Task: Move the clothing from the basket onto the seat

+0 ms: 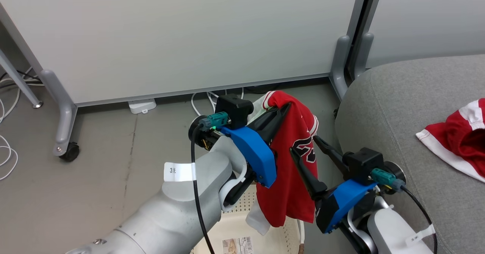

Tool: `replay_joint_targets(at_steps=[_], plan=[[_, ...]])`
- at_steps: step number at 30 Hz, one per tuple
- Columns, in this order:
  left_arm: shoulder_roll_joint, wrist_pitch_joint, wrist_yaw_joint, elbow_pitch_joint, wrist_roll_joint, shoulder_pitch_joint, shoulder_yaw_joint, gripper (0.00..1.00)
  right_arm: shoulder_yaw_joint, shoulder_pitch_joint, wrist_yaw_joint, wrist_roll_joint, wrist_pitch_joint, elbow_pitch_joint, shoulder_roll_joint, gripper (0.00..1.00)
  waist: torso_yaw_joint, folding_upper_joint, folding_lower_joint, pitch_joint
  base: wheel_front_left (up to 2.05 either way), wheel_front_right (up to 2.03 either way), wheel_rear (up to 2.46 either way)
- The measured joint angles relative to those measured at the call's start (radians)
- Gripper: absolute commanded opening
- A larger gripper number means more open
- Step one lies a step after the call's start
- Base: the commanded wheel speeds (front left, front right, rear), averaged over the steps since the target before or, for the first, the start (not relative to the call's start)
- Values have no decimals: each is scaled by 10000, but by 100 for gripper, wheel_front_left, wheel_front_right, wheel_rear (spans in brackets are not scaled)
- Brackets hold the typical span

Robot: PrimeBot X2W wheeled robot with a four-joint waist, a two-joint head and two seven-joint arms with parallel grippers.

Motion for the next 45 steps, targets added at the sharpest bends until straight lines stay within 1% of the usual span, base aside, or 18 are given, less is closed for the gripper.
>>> replay_joint_targets(at_steps=[10, 21, 27, 32, 43, 45], plan=[[0, -2, 2, -81, -146, -162, -240, 0, 251, -1310, 0, 209, -46, 1383, -299, 100, 85, 0, 0, 147, 0, 0, 0], [0, -4, 2, -247, -316, -198, -491, 0, 1544, -2490, 0, 1356, -23, 2750, -740, 100, 254, 0, 0, 245, 0, 0, 0], [0, -15, 2, -414, -395, -245, -606, 0, 2658, -2996, 0, 2165, -107, 3501, -773, 100, 326, 0, 0, 198, 0, 0, 0], [0, -17, 2, -489, -439, -267, -683, 0, 3367, -3449, 0, 2796, -378, 4107, -746, 100, 357, 0, 0, 135, 0, 0, 0], [0, -19, 2, -564, -560, -267, -825, 0, 4357, -4137, 0, 3877, -1120, 5361, -349, 100, 395, 0, 0, 18, 0, 0, 0], [0, -21, 2, -560, -571, -267, -840, 0, 4493, -4206, 0, 4057, -1208, 5545, -313, 25, 406, 0, 0, 0, 0, 0, 0]])
